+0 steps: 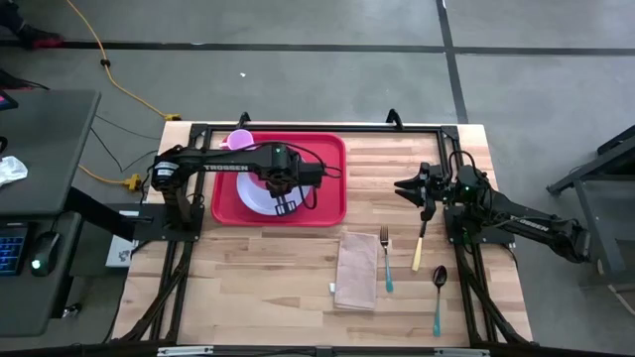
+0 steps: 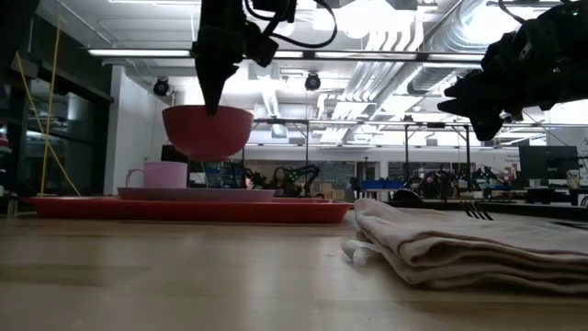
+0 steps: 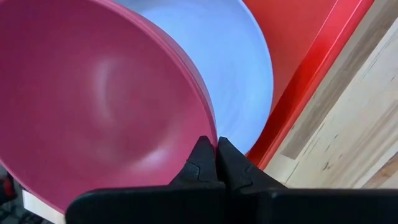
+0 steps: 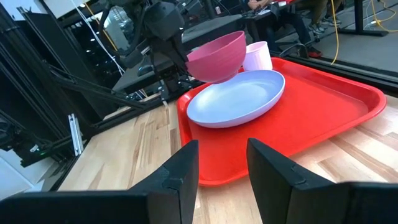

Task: Set up tray
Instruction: Put the pink bowl on top of the blue plate on the red tray

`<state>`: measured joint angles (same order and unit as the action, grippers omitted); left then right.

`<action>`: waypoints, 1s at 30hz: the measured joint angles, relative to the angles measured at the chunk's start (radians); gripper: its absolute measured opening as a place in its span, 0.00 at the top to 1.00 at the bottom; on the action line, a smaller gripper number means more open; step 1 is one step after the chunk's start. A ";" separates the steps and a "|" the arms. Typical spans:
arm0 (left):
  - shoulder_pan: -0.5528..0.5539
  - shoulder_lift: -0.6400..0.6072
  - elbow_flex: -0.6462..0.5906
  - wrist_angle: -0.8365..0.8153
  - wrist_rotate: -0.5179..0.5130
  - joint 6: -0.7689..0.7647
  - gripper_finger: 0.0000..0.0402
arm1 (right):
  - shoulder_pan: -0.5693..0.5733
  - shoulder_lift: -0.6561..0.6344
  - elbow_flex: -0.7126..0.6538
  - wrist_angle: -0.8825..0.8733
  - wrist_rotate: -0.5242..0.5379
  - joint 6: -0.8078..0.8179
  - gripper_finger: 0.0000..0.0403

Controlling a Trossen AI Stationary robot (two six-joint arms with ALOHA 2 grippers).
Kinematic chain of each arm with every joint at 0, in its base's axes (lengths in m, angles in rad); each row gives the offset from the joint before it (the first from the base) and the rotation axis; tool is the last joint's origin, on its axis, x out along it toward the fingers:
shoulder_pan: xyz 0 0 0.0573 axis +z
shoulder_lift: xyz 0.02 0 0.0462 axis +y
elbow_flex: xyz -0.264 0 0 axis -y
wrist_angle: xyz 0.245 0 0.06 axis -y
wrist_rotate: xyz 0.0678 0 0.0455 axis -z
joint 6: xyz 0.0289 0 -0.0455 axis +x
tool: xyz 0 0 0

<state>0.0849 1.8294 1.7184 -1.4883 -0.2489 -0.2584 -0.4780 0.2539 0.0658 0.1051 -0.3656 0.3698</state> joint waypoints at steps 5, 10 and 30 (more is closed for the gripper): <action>0.000 0.000 -0.003 0.000 0.000 0.000 0.97 | 0.000 0.000 0.000 0.000 0.000 0.020 0.72; -0.020 -0.013 -0.082 0.024 0.009 -0.008 0.97 | 0.000 0.000 0.000 0.000 -0.004 0.027 0.72; -0.032 -0.055 -0.269 0.204 -0.005 0.052 0.97 | 0.000 0.000 0.000 0.001 -0.004 0.053 0.72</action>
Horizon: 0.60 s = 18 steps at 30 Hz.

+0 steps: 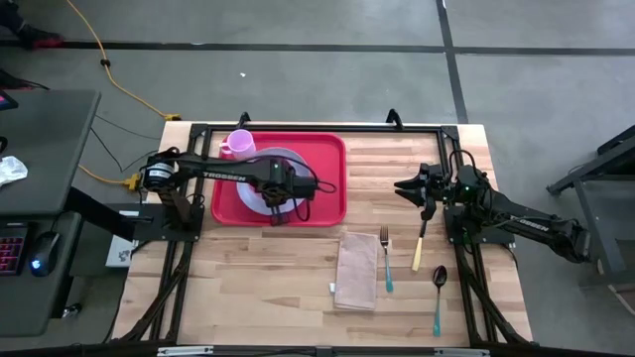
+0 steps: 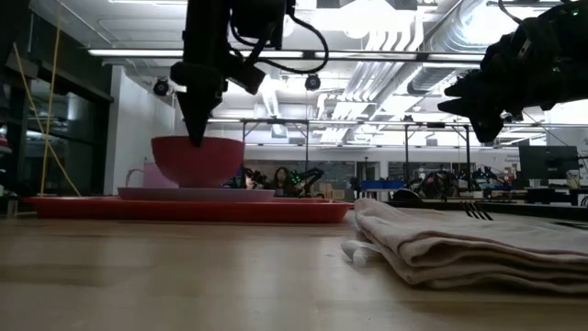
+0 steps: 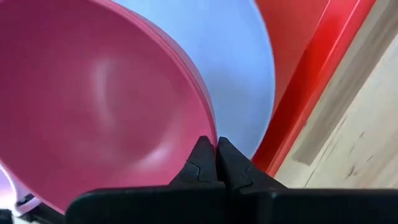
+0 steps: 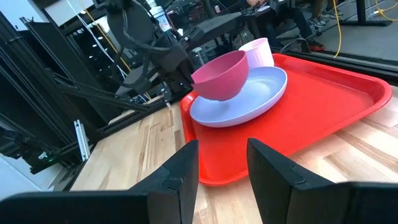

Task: Set up tray
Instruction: Put the pink bowl on top of the blue plate on the red tray

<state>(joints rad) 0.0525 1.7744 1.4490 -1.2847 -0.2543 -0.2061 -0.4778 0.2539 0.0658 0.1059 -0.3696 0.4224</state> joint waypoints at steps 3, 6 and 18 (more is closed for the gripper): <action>0.000 0.000 -0.021 -0.003 0.000 0.013 0.97 | 0.000 0.000 0.000 0.000 0.000 0.000 0.72; 0.000 0.000 -0.034 -0.002 0.000 0.020 0.97 | 0.000 0.000 0.000 0.000 0.000 0.000 0.72; 0.028 0.000 -0.036 0.031 -0.005 0.049 0.97 | 0.000 0.000 0.000 0.000 0.000 0.001 0.72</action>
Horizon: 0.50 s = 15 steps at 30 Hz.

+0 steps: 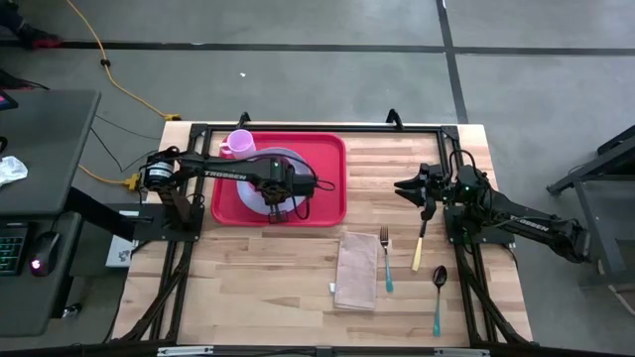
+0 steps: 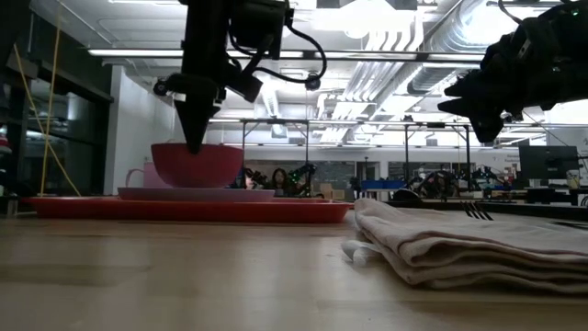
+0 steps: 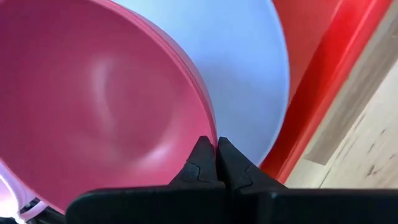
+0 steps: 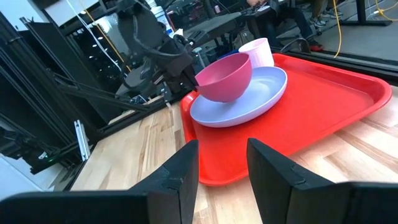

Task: Set up tray
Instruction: Put the pink bowl on top of the blue plate on the red tray

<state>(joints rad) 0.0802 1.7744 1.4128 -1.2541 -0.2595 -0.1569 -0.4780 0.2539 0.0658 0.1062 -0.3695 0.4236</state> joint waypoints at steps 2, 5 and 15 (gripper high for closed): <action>0.007 0.000 0.000 -0.001 0.000 0.000 0.97 | 0.000 0.000 0.000 0.000 0.000 0.004 0.72; 0.018 0.000 0.000 -0.004 0.005 -0.003 0.96 | 0.000 0.000 0.000 0.000 0.000 0.005 0.72; 0.018 0.000 0.000 0.009 0.021 0.003 0.93 | 0.000 0.000 0.000 0.000 0.004 0.004 0.72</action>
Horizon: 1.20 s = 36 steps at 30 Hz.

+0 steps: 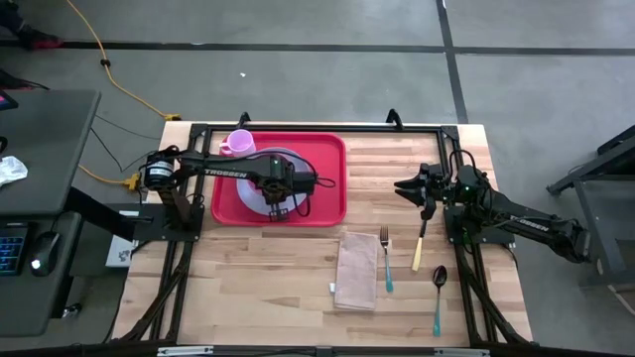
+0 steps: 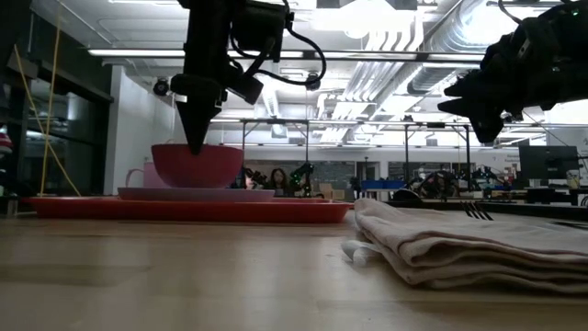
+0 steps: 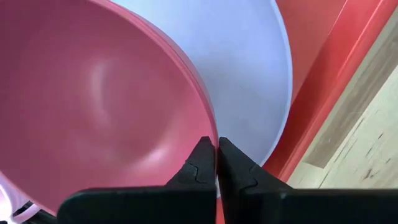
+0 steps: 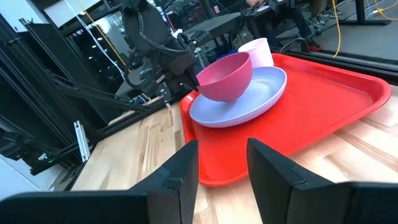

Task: Set up tray
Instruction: Put the pink bowl on top of the blue plate on the red tray

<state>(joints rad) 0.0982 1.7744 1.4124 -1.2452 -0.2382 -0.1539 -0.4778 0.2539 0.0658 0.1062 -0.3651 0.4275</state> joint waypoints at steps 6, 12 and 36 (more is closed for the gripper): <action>0.000 0.000 0.000 0.000 0.000 0.000 0.93 | 0.000 0.000 0.000 0.000 0.018 0.001 0.72; 0.000 0.000 0.000 0.003 0.023 0.000 0.90 | 0.000 0.000 0.000 0.000 0.019 0.001 0.72; 0.000 0.001 0.000 -0.004 0.016 0.015 0.85 | 0.000 0.000 0.000 0.000 0.018 0.002 0.72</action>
<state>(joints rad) 0.0982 1.7752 1.4124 -1.2493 -0.2224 -0.1388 -0.4782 0.2535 0.0658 0.1062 -0.3473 0.4290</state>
